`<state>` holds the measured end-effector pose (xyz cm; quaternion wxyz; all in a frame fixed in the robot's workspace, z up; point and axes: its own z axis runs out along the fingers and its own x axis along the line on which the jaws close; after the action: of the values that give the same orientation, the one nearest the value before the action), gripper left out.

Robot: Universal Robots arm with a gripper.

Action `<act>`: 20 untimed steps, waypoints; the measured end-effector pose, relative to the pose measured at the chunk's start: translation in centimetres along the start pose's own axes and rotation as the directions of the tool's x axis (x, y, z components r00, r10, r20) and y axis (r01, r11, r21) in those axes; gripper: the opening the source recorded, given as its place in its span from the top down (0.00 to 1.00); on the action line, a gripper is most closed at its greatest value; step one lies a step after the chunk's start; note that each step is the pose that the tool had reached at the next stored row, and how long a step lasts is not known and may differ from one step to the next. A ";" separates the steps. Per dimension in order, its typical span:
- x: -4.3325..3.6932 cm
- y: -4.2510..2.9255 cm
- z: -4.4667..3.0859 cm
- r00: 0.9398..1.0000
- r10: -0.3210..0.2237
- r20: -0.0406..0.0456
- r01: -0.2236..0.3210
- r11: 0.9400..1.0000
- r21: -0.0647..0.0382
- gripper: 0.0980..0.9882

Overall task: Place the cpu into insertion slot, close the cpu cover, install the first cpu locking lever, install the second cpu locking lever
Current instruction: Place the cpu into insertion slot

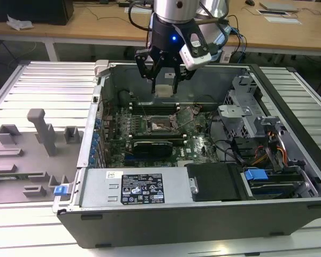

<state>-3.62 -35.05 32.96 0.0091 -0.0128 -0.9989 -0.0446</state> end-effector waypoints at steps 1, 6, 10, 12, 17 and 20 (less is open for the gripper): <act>0.00 -0.03 0.28 1.000 0.000 0.000 0.000 1.000 0.000 0.50; -0.03 -0.08 1.39 1.000 0.000 0.000 0.000 1.000 0.000 0.50; -0.04 0.05 2.37 1.000 0.003 0.000 -0.003 1.000 0.000 0.50; -0.04 0.05 2.46 1.000 0.029 0.003 -0.029 1.000 0.000 0.50; -0.05 0.02 2.73 0.989 0.148 0.013 -0.148 0.989 -0.004 0.50; -0.05 0.02 2.81 0.976 0.218 0.019 -0.218 0.976 -0.006 0.50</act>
<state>-3.62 -34.79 30.16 0.0041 -0.1226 -0.9914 -0.0452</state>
